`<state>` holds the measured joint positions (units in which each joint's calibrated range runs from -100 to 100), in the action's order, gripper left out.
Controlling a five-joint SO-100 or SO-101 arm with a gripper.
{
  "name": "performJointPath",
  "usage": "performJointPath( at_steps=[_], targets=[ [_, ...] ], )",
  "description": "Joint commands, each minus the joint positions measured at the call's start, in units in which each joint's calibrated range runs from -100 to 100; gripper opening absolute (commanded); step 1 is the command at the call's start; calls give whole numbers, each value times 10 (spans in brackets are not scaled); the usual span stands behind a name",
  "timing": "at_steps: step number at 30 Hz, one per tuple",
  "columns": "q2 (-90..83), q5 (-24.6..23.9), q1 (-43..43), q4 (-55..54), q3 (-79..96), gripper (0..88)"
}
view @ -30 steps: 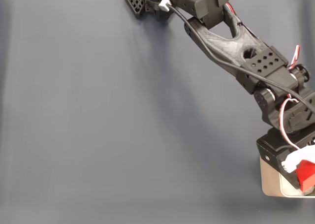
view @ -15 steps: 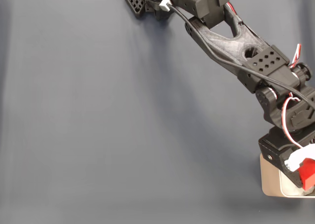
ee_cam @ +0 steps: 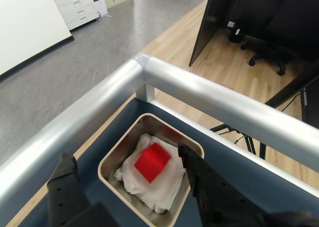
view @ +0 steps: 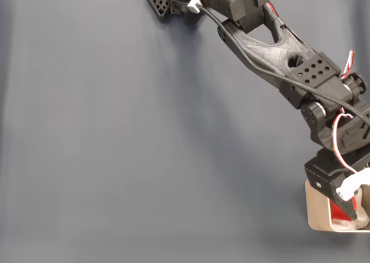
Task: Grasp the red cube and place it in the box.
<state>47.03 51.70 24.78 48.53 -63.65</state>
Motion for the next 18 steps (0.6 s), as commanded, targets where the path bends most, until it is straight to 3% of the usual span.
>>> performJointPath(
  at_steps=[1,18],
  targets=[
    [-15,5,6,-3,-6,472],
    [-13,-1,8,-2,-7,469]
  ],
)
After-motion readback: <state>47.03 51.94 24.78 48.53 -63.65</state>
